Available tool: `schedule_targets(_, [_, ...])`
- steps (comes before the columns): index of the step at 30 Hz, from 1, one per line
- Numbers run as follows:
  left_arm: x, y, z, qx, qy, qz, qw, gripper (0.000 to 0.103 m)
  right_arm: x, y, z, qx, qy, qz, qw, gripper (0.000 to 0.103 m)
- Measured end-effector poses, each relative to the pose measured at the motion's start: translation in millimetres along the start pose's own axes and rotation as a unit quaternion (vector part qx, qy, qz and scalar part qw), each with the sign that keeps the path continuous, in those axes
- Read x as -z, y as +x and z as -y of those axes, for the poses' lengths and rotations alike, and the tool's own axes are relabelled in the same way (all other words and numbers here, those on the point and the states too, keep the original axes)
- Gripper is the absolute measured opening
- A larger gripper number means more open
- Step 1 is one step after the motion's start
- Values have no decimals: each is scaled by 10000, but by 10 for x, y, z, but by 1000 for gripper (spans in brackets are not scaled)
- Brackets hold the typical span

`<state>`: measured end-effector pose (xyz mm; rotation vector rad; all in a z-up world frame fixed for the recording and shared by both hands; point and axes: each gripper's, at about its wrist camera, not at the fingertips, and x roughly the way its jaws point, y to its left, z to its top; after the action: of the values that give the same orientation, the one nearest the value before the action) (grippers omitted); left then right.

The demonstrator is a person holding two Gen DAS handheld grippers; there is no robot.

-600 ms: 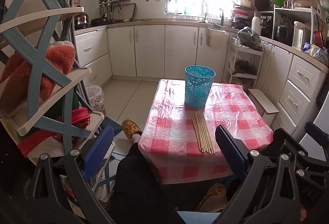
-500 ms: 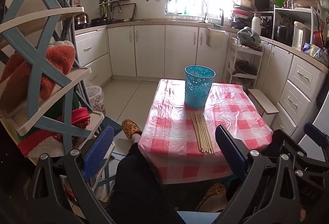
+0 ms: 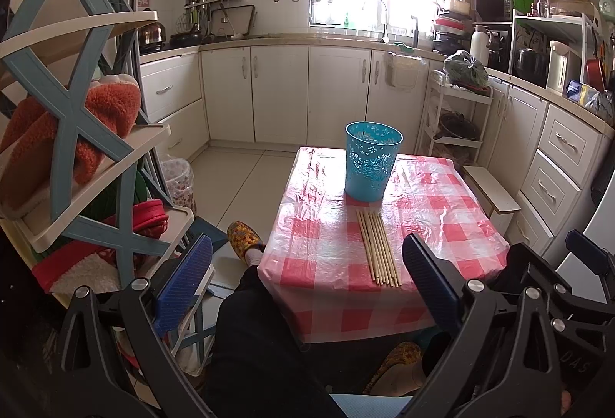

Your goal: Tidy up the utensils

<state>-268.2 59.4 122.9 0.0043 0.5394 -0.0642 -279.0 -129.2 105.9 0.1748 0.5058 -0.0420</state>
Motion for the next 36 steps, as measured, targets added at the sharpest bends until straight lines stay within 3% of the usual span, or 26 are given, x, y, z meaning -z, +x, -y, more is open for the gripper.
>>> schedule_targets(36, [-4,-14,-5,-1,-12,3,10000,95,-21,0,1,-106,139,-55,9998,97])
